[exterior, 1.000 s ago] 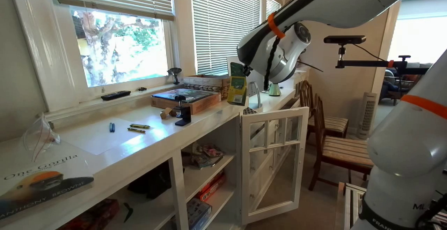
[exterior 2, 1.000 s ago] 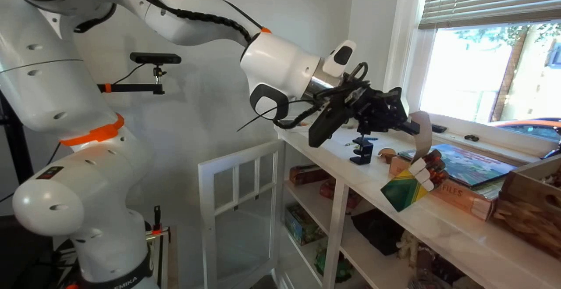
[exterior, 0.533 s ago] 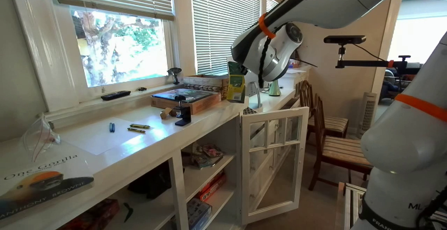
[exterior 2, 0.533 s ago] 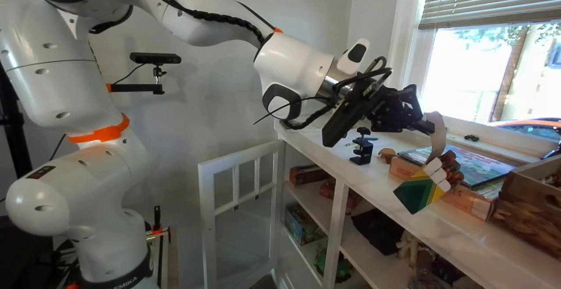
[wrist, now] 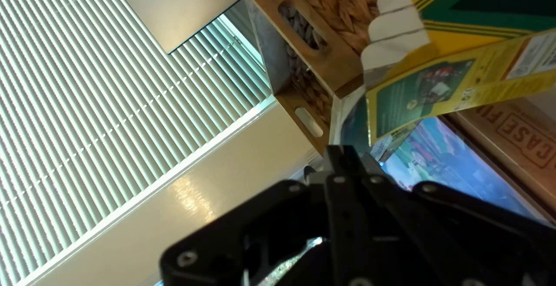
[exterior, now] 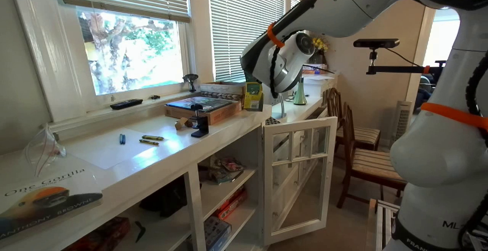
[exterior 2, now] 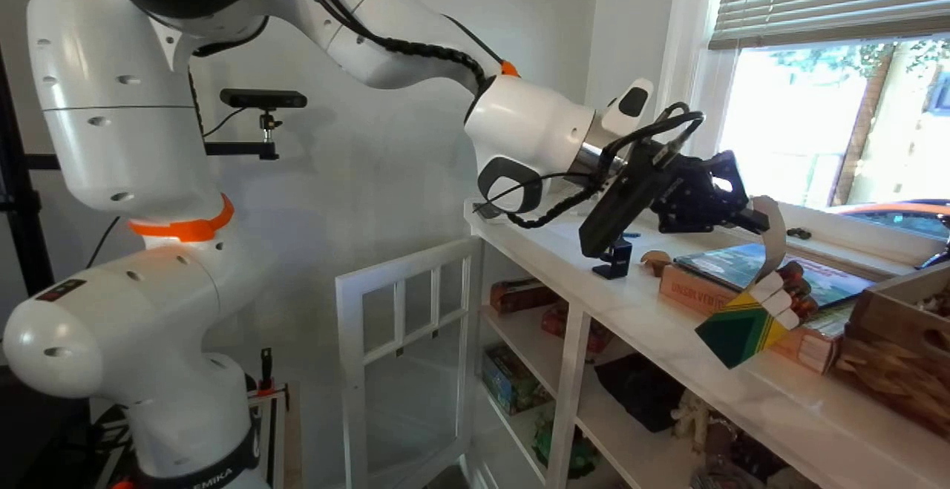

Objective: Pick up the green box in the shelf and put it on the table

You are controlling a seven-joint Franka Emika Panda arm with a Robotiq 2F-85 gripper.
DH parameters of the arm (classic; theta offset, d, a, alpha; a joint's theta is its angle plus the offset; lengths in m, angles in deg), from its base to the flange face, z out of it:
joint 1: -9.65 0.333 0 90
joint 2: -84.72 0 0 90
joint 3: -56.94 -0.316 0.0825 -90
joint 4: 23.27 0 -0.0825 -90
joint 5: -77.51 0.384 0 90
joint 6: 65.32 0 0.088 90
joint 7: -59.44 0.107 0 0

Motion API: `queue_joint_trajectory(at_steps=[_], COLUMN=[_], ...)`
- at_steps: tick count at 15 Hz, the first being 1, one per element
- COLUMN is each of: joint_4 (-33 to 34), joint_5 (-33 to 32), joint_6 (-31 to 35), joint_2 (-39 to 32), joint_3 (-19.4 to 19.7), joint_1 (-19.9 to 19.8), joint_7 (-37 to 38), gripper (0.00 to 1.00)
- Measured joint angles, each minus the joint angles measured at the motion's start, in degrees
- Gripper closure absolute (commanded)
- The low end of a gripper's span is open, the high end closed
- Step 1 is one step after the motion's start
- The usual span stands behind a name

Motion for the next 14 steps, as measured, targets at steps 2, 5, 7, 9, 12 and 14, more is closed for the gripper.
queue_joint_trajectory(at_steps=[2, 5, 7, 9, 12, 14], joint_4=[2.58, 6.39, 8.96, 11.46, 15.05, 17.85], joint_5=[0.44, 1.16, 1.23, 1.23, 1.22, 1.11], joint_6=[1.21, 2.29, 2.82, 3.70, 6.18, 8.68], joint_2=[-1.99, -4.69, -6.52, -8.49, -12.09, -15.07], joint_3=[-0.58, -1.46, -1.95, -2.34, -2.56, -2.56], joint_1=[-0.06, 0.03, 0.09, 0.39, 1.59, 2.67], joint_7=[-1.77, -4.41, -5.96, -7.63, -10.30, -12.13], gripper=[1.00, 1.00, 1.00, 1.00, 1.00, 1.00])
